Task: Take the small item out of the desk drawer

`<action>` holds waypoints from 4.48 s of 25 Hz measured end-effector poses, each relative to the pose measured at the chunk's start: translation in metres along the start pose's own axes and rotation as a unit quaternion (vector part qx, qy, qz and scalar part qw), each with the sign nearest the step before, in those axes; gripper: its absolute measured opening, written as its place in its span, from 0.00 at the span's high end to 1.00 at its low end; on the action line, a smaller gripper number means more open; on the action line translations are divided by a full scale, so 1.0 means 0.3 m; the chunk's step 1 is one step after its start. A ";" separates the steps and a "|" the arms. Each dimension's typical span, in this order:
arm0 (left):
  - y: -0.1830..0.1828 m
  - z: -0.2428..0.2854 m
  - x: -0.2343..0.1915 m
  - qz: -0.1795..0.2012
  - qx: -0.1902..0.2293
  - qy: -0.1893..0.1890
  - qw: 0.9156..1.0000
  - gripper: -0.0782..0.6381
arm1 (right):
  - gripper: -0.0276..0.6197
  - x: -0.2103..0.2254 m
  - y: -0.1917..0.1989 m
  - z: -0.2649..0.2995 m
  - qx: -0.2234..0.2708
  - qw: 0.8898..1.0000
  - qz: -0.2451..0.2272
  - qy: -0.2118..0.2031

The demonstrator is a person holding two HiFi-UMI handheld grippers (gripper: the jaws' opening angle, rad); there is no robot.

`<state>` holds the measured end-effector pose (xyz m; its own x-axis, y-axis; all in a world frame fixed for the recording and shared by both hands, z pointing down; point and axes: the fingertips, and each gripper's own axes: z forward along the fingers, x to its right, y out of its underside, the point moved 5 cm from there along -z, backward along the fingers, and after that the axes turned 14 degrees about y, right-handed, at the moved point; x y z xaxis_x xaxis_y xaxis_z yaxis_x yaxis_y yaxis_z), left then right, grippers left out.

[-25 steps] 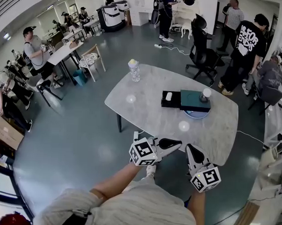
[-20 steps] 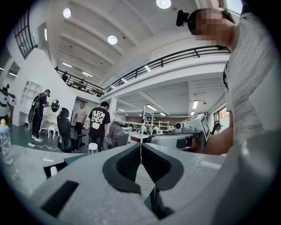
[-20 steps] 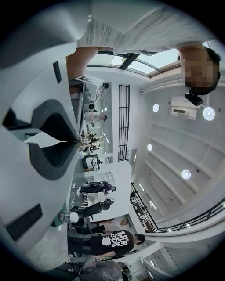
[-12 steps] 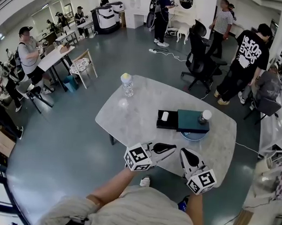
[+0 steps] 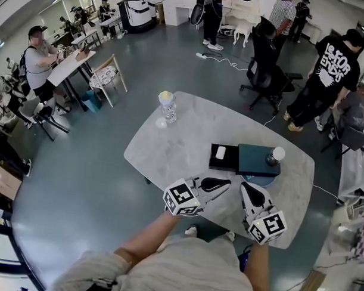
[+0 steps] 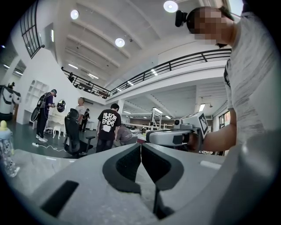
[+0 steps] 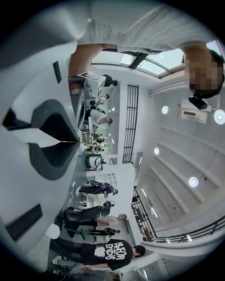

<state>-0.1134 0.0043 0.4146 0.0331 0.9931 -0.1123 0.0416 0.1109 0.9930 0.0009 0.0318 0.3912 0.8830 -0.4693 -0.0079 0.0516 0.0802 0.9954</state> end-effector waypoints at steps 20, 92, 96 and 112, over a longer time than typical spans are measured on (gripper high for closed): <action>0.110 0.151 -0.373 -0.048 -0.035 -0.105 0.993 0.87 | 0.94 0.332 0.098 0.245 -0.032 0.998 0.011 -0.055; 0.635 0.162 -0.841 -0.172 -0.253 -0.247 0.920 0.67 | 0.94 0.564 0.355 0.396 -0.088 0.991 0.062 -0.080; 0.648 0.172 -0.854 -0.172 -0.270 -0.254 0.912 0.60 | 0.94 0.575 0.355 0.393 -0.088 0.991 0.064 -0.078; 0.730 0.207 -0.930 -0.191 -0.381 -0.284 0.859 0.51 | 0.94 0.625 0.358 0.356 -0.085 0.992 0.075 -0.059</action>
<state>-0.0516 -0.2508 0.6610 0.6533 0.7243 -0.2206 -0.5009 0.6319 0.5914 0.1222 -0.1416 0.5068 0.8262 -0.5400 0.1604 0.0105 0.2994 0.9541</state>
